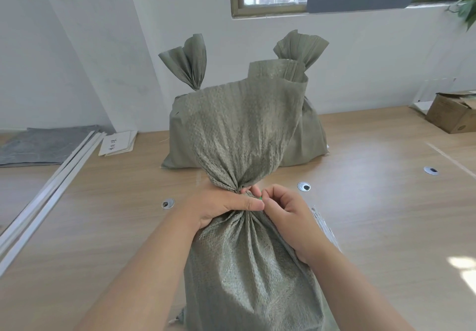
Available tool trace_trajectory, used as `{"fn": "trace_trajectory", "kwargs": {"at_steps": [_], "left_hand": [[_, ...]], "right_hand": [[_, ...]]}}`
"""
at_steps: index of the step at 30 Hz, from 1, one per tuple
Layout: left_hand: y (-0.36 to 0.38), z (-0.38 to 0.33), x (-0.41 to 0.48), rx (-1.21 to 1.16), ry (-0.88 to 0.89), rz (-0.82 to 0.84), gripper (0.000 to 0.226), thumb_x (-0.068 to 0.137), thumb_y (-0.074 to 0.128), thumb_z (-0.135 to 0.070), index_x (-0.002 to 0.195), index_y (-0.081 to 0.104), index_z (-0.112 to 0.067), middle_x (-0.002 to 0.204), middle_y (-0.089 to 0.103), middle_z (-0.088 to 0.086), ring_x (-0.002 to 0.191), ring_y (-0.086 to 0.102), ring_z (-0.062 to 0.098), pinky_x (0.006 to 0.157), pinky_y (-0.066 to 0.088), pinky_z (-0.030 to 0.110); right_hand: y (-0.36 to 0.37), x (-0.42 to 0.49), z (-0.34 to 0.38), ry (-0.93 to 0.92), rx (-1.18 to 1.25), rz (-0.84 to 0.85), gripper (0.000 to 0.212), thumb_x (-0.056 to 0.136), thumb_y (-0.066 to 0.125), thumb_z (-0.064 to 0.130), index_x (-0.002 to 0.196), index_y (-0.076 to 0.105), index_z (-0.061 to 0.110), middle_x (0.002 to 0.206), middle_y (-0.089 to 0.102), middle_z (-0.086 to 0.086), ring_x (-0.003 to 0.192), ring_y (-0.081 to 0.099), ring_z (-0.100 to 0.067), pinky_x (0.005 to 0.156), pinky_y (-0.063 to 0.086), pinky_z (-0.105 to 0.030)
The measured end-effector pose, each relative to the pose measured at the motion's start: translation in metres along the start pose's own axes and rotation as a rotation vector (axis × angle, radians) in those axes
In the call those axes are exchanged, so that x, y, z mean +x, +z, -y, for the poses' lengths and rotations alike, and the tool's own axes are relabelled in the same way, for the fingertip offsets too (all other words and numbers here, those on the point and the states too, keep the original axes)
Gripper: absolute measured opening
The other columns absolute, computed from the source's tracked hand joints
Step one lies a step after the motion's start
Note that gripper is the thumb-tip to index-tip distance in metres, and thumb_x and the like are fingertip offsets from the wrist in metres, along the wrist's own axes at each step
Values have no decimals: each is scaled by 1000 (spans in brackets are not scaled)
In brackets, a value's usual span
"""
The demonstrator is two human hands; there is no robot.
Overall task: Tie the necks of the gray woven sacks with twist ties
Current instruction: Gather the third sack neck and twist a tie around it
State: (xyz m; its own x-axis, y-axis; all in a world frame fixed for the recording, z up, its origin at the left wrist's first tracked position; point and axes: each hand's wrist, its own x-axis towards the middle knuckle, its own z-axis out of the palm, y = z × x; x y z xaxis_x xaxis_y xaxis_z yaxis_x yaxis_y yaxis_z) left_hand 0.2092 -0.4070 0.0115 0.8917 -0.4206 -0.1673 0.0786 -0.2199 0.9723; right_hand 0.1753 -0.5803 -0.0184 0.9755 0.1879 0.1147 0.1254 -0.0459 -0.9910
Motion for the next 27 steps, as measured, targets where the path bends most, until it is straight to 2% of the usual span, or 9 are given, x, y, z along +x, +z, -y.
{"fn": "trace_trajectory", "kwargs": {"at_steps": [4,10,12,14,17,21,23,25,27], "left_hand": [[3,-2,-1,10,26,-45,33,64,86,-21,90,72,-6,82,64,1,87,62,18,93,51,41],[5,-4,0,88,31,-109,17,59,81,-15,74,73,-14,73,66,-4,77,63,12,84,53,34],[9,-8,-2,84,39,-126,10,59,77,-8,64,71,-15,68,63,-4,71,60,10,80,51,31],[11,-10,-3,73,24,-148,8,59,73,-7,67,70,-7,68,60,0,69,56,11,76,47,29],[10,-11,-2,109,0,-142,24,62,71,-12,76,64,6,67,56,0,68,53,12,74,43,29],[11,-13,-5,120,1,-146,5,64,69,-11,68,66,-11,66,58,-8,68,54,7,72,42,23],[11,-13,-6,127,10,-160,5,64,69,-12,68,67,-15,66,60,-10,69,55,5,73,44,22],[10,-11,-6,136,12,-175,7,62,69,-14,68,66,-13,68,59,-7,71,55,8,75,43,26],[10,-11,-7,121,10,-168,12,60,71,-15,70,66,-10,71,59,-2,73,55,12,76,43,30]], "right_hand": [[-3,1,-1,27,26,24,29,84,57,31,75,48,6,78,49,-6,78,42,-18,75,34,-38],[-2,0,-3,24,-17,42,27,95,56,11,69,48,13,72,48,-1,77,47,-13,76,37,-34],[-1,-1,3,30,-33,37,31,95,54,1,67,46,12,66,52,7,75,59,-2,75,44,-20],[-3,-3,5,28,-36,31,34,93,51,-5,65,46,13,57,51,18,61,55,7,63,41,-10],[-7,-2,0,16,-81,-16,16,83,52,14,70,47,5,60,42,5,58,35,-10,61,31,-29],[-9,-2,-2,28,-116,-101,28,76,53,25,81,54,-2,65,44,-15,63,36,-16,62,30,-34],[-10,-2,-2,41,-112,-150,22,72,54,24,75,55,3,61,45,-8,61,36,-17,61,30,-33],[-14,-2,-2,36,-133,-171,17,69,57,26,74,64,11,65,62,-1,60,50,-25,61,42,-38],[-14,-3,2,12,-150,-115,16,74,65,27,85,75,20,86,76,-5,83,68,-34,80,55,-49]]}}
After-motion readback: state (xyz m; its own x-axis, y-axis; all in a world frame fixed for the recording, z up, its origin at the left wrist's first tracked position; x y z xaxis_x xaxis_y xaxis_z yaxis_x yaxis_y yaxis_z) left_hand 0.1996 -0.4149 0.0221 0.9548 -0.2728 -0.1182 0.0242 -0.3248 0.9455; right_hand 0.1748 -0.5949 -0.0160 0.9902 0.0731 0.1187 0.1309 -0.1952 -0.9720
